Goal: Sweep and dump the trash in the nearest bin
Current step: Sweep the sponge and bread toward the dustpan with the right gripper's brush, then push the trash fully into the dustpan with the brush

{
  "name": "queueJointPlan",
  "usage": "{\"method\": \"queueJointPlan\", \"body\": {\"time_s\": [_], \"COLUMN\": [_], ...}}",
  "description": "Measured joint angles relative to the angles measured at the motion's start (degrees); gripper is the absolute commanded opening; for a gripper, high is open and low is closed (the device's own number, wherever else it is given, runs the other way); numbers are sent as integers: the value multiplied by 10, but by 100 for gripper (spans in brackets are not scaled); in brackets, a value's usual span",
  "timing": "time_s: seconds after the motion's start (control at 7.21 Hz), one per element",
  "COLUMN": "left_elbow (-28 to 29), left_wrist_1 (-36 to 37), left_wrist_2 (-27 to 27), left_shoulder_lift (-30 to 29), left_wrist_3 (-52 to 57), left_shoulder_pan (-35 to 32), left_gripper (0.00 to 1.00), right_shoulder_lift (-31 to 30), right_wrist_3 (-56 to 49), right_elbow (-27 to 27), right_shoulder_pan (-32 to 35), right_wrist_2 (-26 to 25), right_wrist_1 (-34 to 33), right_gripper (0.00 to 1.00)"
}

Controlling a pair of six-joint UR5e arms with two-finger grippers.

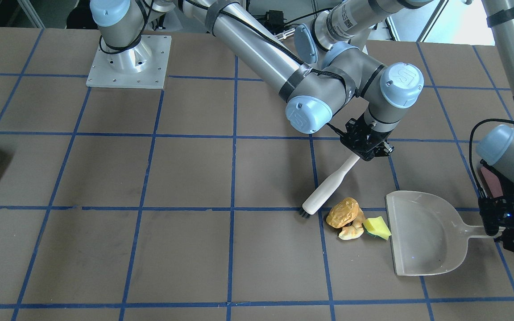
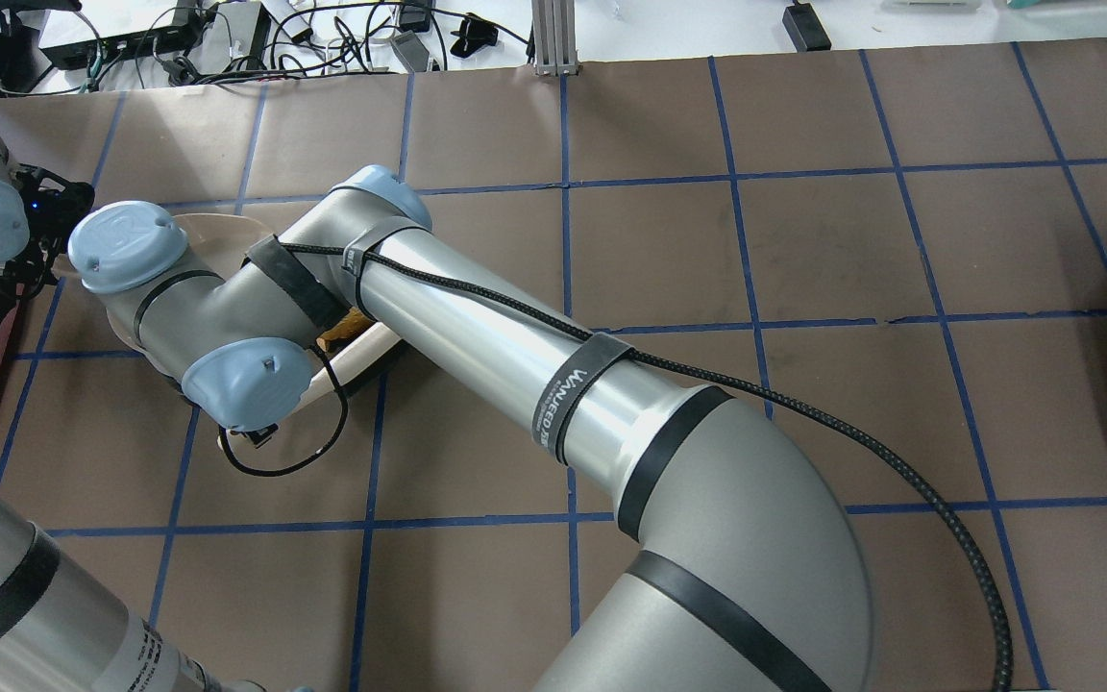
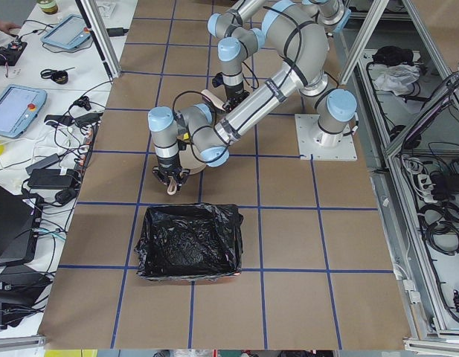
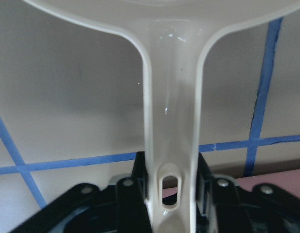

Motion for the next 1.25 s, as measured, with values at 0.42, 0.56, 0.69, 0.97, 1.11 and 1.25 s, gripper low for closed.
{"method": "queueJointPlan", "body": {"time_s": [0.42,0.56,0.69,0.97,1.11,1.25], "left_elbow": [0,0,0,0,0,0], "left_wrist_1": [0,0,0,1,1,1], "left_wrist_2": [0,0,0,0,0,0], "left_shoulder_lift": [0,-1,-1,-2,-3,-3], "left_wrist_3": [-3,-3,-4,-4,-4,-4], "left_shoulder_pan": [-2,-2,-2,-2,-2,-2], "left_gripper": [0,0,0,0,0,0], "right_shoulder_lift": [16,19,21,27,32,37], "right_wrist_3": [-130,-184,-237,-328,-366,-413], "right_elbow": [-16,-18,-19,-20,-20,-20], "right_shoulder_pan": [1,0,0,0,0,0], "right_wrist_2": [12,19,25,29,30,38], "right_wrist_1": [0,0,-1,-20,-48,-75], "right_gripper": [0,0,0,0,0,0]}}
